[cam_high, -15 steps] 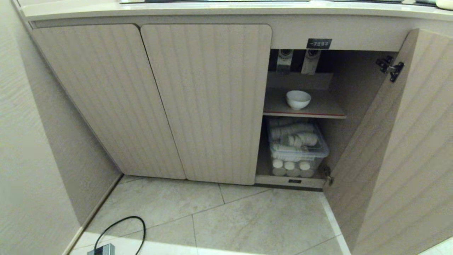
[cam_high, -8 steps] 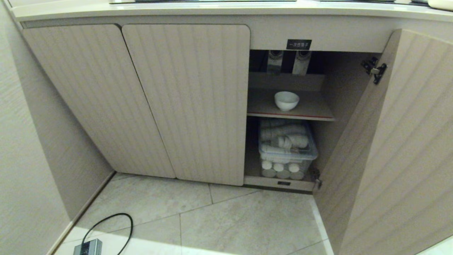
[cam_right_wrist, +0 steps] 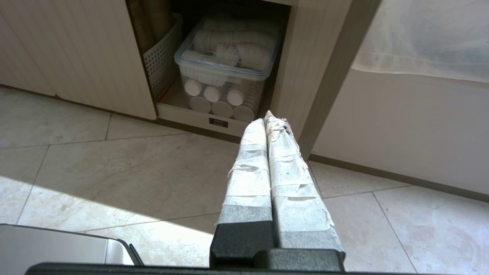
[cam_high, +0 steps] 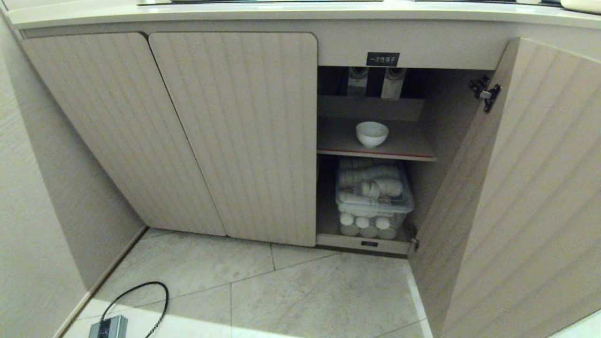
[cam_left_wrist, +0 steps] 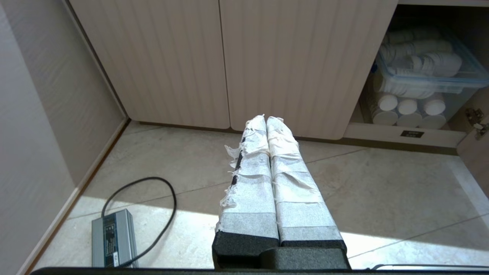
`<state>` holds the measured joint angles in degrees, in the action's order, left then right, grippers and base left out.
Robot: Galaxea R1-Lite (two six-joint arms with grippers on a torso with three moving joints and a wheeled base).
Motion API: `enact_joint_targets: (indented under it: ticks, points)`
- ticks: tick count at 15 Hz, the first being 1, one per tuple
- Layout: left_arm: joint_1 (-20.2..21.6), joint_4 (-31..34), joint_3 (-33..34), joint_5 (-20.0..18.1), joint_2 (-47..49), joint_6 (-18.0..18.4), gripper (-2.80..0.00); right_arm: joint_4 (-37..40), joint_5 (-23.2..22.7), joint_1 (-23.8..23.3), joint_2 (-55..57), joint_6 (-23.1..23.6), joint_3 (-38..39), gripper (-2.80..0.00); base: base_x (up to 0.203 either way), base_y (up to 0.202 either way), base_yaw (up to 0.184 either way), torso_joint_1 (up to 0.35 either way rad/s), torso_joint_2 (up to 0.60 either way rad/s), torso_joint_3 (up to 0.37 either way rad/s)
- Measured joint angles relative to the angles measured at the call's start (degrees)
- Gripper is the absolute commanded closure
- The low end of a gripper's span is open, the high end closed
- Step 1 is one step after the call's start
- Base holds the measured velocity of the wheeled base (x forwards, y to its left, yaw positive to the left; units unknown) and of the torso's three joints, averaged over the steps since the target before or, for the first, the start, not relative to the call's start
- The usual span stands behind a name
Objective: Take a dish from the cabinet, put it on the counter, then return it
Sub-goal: Close the cabinet door
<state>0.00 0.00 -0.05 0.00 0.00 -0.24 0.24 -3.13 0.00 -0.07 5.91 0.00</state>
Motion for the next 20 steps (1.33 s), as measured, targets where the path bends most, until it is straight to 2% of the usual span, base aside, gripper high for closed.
enact_joint_targets:
  ticks: [20]
  points:
    - [0.0, 0.0, 0.0, -0.05, 0.0, 0.0, 0.0, 0.0, 0.07, 0.0, 0.0, -0.07, 0.0, 0.0, 0.0, 0.0, 0.0, 0.0, 0.0, 0.0]
